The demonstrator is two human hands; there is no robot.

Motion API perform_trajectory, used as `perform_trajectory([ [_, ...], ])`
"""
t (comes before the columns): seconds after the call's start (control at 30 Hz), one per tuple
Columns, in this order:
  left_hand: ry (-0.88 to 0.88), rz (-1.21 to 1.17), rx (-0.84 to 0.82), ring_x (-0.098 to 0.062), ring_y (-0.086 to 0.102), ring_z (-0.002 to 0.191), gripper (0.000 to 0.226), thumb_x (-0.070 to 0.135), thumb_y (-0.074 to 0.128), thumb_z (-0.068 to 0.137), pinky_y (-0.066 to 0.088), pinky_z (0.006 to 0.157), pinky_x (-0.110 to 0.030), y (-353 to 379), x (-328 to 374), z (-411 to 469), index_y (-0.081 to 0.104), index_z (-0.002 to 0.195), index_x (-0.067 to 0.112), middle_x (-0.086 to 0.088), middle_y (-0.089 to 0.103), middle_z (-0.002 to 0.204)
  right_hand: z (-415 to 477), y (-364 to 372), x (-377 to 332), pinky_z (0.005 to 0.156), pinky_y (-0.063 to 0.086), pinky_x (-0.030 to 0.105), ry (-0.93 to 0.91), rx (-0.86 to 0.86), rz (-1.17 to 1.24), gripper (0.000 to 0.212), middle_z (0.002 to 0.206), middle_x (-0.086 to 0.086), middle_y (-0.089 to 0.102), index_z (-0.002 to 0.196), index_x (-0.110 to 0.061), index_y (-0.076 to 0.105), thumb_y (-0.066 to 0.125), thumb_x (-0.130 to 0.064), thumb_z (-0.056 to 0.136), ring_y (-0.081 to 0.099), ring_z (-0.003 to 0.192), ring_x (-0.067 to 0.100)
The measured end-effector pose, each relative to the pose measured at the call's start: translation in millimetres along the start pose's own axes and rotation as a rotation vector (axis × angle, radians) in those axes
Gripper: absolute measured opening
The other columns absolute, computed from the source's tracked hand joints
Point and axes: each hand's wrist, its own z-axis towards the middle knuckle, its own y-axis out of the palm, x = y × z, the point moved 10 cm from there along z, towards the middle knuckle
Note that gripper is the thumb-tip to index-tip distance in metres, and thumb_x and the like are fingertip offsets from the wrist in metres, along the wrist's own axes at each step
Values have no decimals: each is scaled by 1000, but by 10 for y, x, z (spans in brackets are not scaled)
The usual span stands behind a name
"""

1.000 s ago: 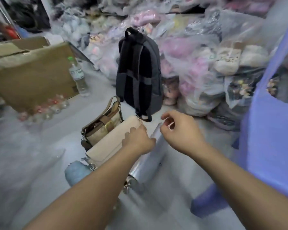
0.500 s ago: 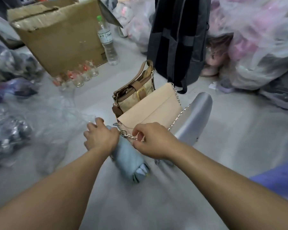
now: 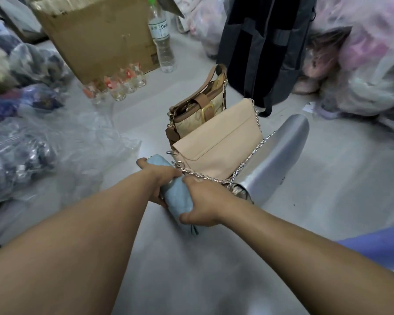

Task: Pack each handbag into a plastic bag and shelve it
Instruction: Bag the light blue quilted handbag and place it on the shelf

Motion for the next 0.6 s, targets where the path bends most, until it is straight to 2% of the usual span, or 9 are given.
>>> perform_trajectory([
  [0.07,17,43,50,-23,58,103,74,17,82,81,60,50,-49,-83,31,-3,25,128,9,-16,49,106,-21,-22,-44,94,51,40,4,8,31,83,136,9,58,145,-17,35,73,-49,79,58,122,34],
  [0.1,35,57,75,-15,54,101,73,15,81,81,57,42,-43,-139,70,-27,29,132,7,-13,47,103,-36,-57,-69,93,51,40,6,24,67,81,135,8,59,144,-19,36,73,-48,79,58,121,34],
  [0.13,46,35,99,-18,56,92,73,14,79,82,57,42,-43,-195,111,-41,30,136,8,-13,46,100,-48,-111,-98,90,50,39,8,46,102,77,133,7,59,142,-20,38,73,-47,79,59,120,34],
  [0.17,44,-13,109,-25,59,87,76,14,77,83,60,49,-48,-245,146,-81,27,140,11,-15,49,104,-64,-181,-130,85,49,38,13,71,124,75,130,7,61,141,-20,39,73,-46,80,60,118,34],
  [0.23,79,-105,143,-44,60,99,86,19,75,82,60,69,-59,-342,266,-182,20,148,22,-18,48,129,-110,-364,-198,78,47,38,22,138,132,76,122,9,64,140,-20,38,74,-47,79,62,111,36],
  [0.27,119,-123,203,-46,56,103,92,25,76,76,58,72,-62,-432,338,-240,18,148,28,-16,45,135,-142,-470,-226,79,49,39,28,175,139,78,119,9,65,140,-20,37,76,-48,78,62,108,37],
  [0.37,273,-59,409,-46,56,108,99,47,72,61,57,85,-54,-710,550,-497,19,144,35,-16,51,126,-264,-795,-266,79,51,40,60,269,257,72,106,5,67,130,-24,40,78,-47,74,62,98,34],
  [0.47,416,108,577,-45,57,112,92,61,65,66,47,91,-46,-927,801,-851,27,144,32,-17,55,125,-420,-1078,-315,70,47,38,59,343,395,66,94,-2,69,118,-31,40,80,-45,68,62,92,28],
  [0.6,439,-53,546,-49,50,117,94,58,67,65,45,101,-53,-962,958,-1152,23,145,40,-13,39,136,-726,-1443,-322,67,43,36,50,447,474,60,90,-9,68,110,-32,43,82,-44,67,61,87,21],
])
